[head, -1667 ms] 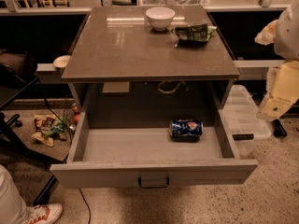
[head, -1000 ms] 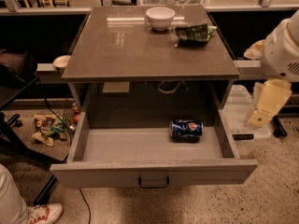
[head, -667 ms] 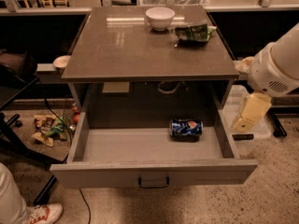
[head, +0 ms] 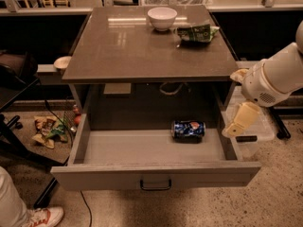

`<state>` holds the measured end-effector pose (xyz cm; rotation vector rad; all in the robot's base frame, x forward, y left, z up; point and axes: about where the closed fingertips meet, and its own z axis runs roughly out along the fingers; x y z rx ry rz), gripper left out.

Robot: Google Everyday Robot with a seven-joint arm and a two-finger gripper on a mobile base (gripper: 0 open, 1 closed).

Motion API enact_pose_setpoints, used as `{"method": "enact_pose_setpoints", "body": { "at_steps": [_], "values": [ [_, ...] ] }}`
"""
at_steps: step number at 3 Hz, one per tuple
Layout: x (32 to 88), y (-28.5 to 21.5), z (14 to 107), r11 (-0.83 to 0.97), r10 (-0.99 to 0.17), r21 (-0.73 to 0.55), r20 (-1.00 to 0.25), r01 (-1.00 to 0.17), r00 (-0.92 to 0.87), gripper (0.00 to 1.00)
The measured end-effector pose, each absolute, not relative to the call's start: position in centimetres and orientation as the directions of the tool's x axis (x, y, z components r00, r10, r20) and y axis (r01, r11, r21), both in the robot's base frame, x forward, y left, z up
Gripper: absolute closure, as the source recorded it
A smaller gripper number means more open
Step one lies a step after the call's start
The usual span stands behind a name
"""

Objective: Pick pepsi can from top drawer and place on counter

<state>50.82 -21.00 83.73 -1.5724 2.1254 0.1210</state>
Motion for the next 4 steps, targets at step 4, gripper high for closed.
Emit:
{"method": "enact_pose_setpoints", "body": {
  "at_steps": [4],
  "values": [
    [56.0, -16.6, 69.1, 0.215, -0.912, -0.175, -0.387, -0.961, -0.134, 0.0]
  ]
}}
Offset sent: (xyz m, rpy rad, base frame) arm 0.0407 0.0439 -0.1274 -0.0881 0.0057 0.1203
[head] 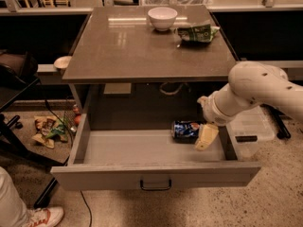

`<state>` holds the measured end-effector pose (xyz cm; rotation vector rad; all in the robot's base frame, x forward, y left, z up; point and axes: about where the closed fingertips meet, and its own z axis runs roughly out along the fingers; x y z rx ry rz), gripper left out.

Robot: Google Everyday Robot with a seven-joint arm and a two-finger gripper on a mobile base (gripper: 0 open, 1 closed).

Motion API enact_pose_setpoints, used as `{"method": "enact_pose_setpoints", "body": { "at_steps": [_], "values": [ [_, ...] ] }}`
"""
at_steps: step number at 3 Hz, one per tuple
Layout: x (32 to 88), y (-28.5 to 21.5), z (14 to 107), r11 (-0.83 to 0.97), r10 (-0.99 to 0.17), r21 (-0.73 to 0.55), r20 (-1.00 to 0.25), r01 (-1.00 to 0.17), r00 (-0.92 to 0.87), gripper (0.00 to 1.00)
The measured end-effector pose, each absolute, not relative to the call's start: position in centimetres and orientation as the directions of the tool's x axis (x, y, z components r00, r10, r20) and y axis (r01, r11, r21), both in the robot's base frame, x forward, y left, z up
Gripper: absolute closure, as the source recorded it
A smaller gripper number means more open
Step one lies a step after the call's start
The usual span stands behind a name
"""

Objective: Pick pepsi can from top drawer and place on counter

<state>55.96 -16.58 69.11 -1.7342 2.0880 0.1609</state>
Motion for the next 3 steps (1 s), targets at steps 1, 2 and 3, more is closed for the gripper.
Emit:
{"method": "enact_pose_setpoints", "body": {
  "at_steps": [1, 2, 3],
  "values": [
    [57.2, -16.6, 66.3, 0.219, -0.906, -0.15, -0.397, -0.964, -0.145, 0.0],
    [58.1, -16.7, 63.6, 0.222, -0.917, -0.141, -0.367, -0.965, -0.157, 0.0],
    [58.6, -17.0, 61.3, 0.229, -0.925, -0.125, -0.337, -0.965, -0.176, 0.0]
  ]
}}
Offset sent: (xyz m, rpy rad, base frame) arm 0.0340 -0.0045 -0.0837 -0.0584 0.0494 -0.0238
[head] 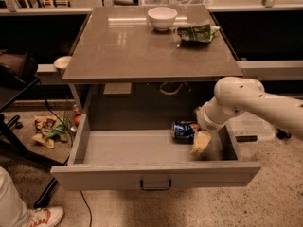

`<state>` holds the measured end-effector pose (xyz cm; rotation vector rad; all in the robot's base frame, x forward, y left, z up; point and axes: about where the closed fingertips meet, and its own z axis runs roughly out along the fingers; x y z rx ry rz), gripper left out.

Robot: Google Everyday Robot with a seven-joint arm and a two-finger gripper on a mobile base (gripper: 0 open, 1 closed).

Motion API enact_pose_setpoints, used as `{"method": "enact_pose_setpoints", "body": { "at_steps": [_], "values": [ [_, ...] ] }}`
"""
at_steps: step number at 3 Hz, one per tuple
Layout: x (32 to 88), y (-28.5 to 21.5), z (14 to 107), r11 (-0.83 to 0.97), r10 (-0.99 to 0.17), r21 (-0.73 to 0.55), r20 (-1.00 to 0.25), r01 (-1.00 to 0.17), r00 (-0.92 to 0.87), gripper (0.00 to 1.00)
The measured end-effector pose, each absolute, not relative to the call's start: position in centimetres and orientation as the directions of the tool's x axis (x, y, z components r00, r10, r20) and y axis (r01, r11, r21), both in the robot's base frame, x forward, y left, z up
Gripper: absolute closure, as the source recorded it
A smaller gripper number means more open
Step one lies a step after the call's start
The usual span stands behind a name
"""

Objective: Pick pepsi can from top drawer and place on counter

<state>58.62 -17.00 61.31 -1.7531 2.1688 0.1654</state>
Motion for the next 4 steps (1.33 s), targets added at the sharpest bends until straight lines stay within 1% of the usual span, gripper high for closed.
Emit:
{"method": "enact_pose_setpoints", "body": {
  "at_steps": [1, 2, 3, 4],
  "values": [
    [58.7, -17.3, 59.7, 0.233, -0.931, -0.11, -0.314, -0.966, -0.189, 0.19],
    [58.7, -17.8, 59.5, 0.243, -0.931, -0.108, -0.306, -0.964, -0.2, 0.42],
    [58.6, -19.2, 61.8, 0.289, -0.911, -0.116, -0.338, -0.95, -0.236, 0.73],
    [58.4, -20.1, 64.4, 0.318, -0.889, -0.122, -0.382, -0.94, -0.252, 0.96]
  ]
}}
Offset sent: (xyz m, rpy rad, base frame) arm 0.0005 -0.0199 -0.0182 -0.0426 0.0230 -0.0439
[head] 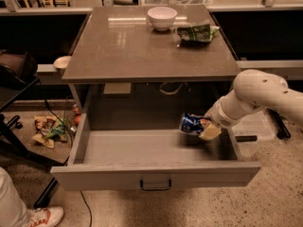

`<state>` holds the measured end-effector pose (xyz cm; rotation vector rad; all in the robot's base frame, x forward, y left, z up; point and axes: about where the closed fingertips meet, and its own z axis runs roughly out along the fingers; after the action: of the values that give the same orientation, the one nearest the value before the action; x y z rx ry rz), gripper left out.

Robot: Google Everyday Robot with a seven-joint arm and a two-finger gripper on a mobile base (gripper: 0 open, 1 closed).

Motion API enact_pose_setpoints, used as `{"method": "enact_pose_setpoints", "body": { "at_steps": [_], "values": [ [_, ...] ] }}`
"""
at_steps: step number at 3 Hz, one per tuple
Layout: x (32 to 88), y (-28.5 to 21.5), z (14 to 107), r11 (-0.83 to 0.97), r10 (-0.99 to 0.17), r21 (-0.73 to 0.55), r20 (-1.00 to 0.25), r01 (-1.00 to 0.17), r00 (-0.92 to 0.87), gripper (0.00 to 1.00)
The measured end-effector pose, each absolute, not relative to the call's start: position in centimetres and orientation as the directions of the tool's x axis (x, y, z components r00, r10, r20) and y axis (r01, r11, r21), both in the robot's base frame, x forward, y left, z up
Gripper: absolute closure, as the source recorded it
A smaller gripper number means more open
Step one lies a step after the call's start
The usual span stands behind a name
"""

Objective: Pick pepsi can from top drawer and place on counter

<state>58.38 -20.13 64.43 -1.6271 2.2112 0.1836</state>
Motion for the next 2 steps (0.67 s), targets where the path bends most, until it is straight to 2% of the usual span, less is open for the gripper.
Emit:
{"method": "enact_pose_setpoints", "body": {
  "at_steps": [1, 2],
  "values": [
    [58.0, -21.88, 69.35, 0.333, -0.867, -0.16, -0.438, -0.929, -0.235, 1.0],
    [58.01, -21.87, 69.94, 0.333, -0.863, -0.164, -0.449, -0.929, -0.231, 1.0]
  ]
}}
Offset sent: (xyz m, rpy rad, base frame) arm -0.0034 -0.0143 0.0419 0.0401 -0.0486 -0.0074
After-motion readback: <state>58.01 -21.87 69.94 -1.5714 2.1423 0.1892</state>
